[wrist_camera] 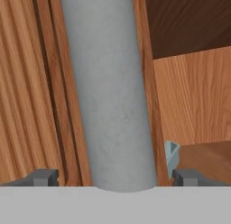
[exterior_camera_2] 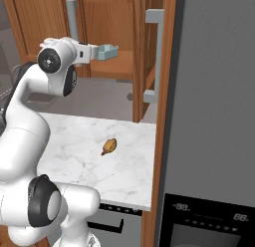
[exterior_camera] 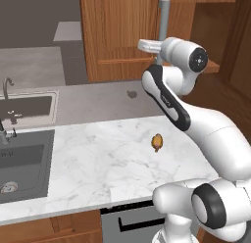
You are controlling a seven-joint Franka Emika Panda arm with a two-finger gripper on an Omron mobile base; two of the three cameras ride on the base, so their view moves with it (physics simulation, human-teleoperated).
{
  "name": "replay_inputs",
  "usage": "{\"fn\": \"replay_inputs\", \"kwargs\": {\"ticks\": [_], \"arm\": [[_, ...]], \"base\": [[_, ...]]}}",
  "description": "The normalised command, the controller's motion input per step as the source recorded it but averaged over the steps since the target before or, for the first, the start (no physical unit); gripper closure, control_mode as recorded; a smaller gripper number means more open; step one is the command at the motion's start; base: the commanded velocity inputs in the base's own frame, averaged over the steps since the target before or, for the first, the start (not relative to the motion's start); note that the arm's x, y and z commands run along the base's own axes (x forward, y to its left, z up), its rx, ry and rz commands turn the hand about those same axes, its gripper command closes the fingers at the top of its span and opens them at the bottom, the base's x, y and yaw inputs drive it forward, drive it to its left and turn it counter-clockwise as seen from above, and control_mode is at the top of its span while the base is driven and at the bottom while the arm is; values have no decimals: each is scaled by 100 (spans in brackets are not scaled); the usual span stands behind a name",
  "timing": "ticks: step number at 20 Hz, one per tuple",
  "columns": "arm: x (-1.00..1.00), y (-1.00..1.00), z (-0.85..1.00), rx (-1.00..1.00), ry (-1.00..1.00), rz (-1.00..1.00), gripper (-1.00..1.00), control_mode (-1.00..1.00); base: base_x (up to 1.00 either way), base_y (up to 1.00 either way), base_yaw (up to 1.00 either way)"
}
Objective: Retrieve the tupperware from the cabinet, then place the raw meat into the tupperware to avoid contamination.
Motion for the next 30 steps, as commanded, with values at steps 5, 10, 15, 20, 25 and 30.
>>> {"fn": "replay_inputs", "kwargs": {"ticks": [5,10,15,20,25,30], "arm": [[54,-2,-17,0,5,0,-100,-100],[53,-1,-21,0,6,0,100,-100],[36,0,-12,0,2,0,100,-100],[1,0,0,0,0,0,100,-100],[0,0,-2,0,6,0,100,-100],[-15,0,10,0,3,1,100,-100]], "base": [[0,0,0],[0,0,0],[0,0,0],[0,0,0],[0,0,0],[0,0,0]]}}
